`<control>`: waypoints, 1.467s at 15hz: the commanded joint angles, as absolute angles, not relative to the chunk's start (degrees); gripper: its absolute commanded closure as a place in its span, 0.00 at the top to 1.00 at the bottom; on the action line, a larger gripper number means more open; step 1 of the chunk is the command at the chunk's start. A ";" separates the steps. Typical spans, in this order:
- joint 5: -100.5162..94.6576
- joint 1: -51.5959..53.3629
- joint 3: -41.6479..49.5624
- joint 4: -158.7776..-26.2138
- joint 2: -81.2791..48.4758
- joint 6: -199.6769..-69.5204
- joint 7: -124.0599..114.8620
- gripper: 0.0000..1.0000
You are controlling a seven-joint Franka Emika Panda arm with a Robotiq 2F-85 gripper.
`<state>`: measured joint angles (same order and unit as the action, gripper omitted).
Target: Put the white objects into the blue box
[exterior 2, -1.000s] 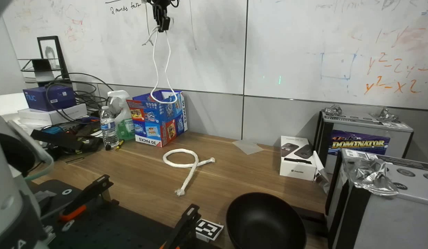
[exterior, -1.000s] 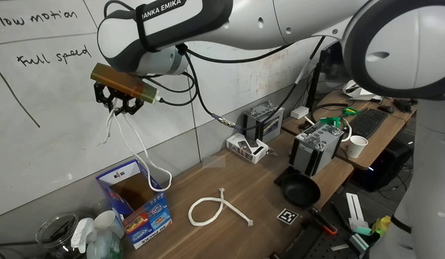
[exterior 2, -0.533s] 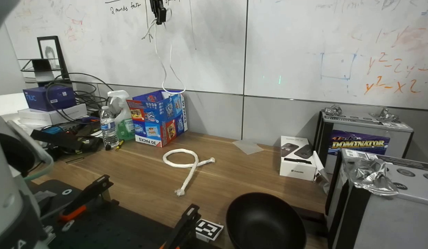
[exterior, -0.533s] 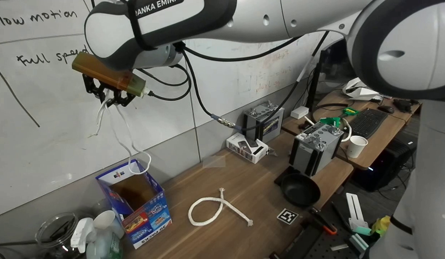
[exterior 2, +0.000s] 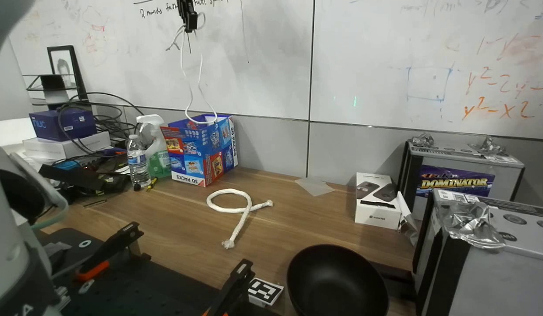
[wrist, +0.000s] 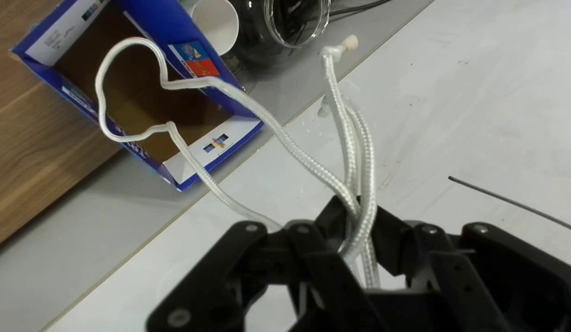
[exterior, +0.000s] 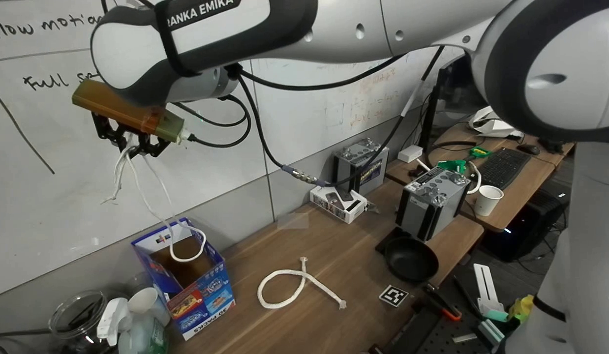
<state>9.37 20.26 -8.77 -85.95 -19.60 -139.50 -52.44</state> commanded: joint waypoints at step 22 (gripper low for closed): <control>10.38 21.26 -12.90 -84.50 -29.90 -137.57 -38.43 0.01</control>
